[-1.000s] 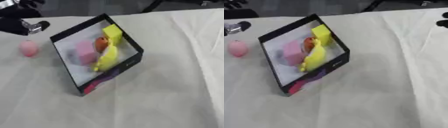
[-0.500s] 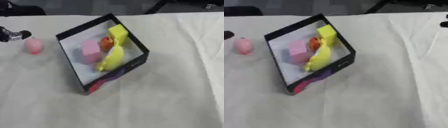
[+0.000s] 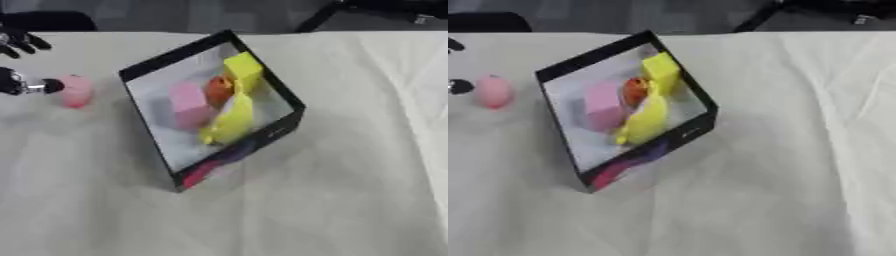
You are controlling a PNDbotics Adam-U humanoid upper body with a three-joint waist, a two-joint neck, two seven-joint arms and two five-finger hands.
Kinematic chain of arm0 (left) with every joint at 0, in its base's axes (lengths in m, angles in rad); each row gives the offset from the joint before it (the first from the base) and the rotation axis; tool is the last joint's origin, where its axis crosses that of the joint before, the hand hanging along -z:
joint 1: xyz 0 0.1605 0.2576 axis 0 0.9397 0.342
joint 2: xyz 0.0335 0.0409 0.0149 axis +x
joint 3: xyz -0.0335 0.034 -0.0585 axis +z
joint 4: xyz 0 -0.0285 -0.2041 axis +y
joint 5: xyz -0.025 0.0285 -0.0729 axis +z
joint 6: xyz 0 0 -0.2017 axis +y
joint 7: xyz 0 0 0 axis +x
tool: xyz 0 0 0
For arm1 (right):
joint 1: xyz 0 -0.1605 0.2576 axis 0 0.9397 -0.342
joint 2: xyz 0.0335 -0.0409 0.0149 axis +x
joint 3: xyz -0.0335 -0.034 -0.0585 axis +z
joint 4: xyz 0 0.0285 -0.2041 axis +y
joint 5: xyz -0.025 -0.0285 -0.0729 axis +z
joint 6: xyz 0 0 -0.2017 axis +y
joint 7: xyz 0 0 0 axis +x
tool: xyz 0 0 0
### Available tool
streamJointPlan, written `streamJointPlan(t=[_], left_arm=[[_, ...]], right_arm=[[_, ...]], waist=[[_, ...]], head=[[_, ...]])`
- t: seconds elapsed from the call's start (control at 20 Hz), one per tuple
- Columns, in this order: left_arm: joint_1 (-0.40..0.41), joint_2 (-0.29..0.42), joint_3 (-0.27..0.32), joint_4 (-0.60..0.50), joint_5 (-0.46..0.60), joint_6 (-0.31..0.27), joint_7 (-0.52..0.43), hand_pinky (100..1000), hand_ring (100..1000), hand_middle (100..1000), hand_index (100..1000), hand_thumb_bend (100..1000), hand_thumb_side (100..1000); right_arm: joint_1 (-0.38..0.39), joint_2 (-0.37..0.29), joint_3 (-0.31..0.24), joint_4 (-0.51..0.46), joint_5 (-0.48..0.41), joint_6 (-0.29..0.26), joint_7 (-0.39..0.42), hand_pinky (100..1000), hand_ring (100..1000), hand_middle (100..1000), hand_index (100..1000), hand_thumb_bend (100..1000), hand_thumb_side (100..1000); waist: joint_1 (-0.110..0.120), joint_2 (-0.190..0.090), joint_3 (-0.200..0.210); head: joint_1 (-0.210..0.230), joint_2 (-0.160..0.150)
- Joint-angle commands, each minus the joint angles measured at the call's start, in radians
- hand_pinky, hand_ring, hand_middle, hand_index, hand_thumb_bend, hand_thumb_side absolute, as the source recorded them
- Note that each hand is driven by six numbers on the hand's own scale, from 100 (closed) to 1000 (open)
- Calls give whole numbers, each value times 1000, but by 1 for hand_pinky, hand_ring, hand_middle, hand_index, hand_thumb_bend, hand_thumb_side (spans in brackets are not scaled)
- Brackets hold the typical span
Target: Pick up objects on the table and place them in the box.
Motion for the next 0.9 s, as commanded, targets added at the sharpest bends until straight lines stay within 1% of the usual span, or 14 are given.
streamJointPlan(t=[0.05, 0.2, 0.3, 0.35, 0.45, 0.65, 0.75, 0.8, 0.9], left_arm=[[-30, 16, 13, 19, -24, -3, 11, 860, 888, 857, 899, 579, 578], [-44, 3, 12, 43, -52, -2, 23, 858, 887, 858, 905, 583, 574], [-53, -3, 11, 58, -79, 1, 36, 856, 886, 859, 918, 588, 556], [-59, -6, 11, 66, -103, 5, 49, 856, 887, 862, 933, 601, 547], [-72, -19, 9, 86, -157, 9, 75, 852, 884, 859, 935, 599, 538], [-97, -44, 8, 136, -219, 7, 97, 843, 878, 850, 904, 593, 523], [-103, -50, 5, 149, -247, 8, 105, 836, 874, 843, 885, 571, 496], [-105, -53, 5, 155, -263, 11, 112, 836, 874, 843, 885, 571, 496], [-108, -60, 4, 168, -286, 17, 120, 830, 869, 832, 858, 548, 490]], right_arm=[[-9, -15, -12, -21, 6, -2, 1, 908, 698, 677, 837, 100, 578], [-13, -14, -11, -21, 7, -1, 2, 908, 697, 676, 837, 100, 580], [-14, -13, -11, -21, 8, -1, 2, 908, 697, 676, 837, 100, 580], [-15, -12, -12, -21, 9, -1, 2, 908, 697, 676, 837, 100, 581], [-15, -11, -11, -21, 10, 0, 2, 908, 697, 676, 837, 100, 583], [-18, -9, -9, -21, 11, 2, 5, 908, 697, 676, 837, 100, 584], [-18, -8, -9, -21, 11, 3, 5, 908, 697, 676, 837, 100, 585], [-18, -7, -8, -21, 11, 4, 6, 908, 697, 676, 837, 100, 585], [-19, -6, -8, -21, 12, 5, 6, 909, 697, 676, 837, 100, 586]], waist=[[-11, 2, -4], [-10, 10, -11], [-8, 16, -16], [-8, 18, -18], [-7, 22, -20], [-7, 27, -21], [-8, 30, -21], [-8, 31, -21], [-8, 34, -22]], head=[[5, -20], [8, -25], [10, -28], [11, -29], [13, -28], [17, -30], [20, -31], [21, -31], [22, -32]])
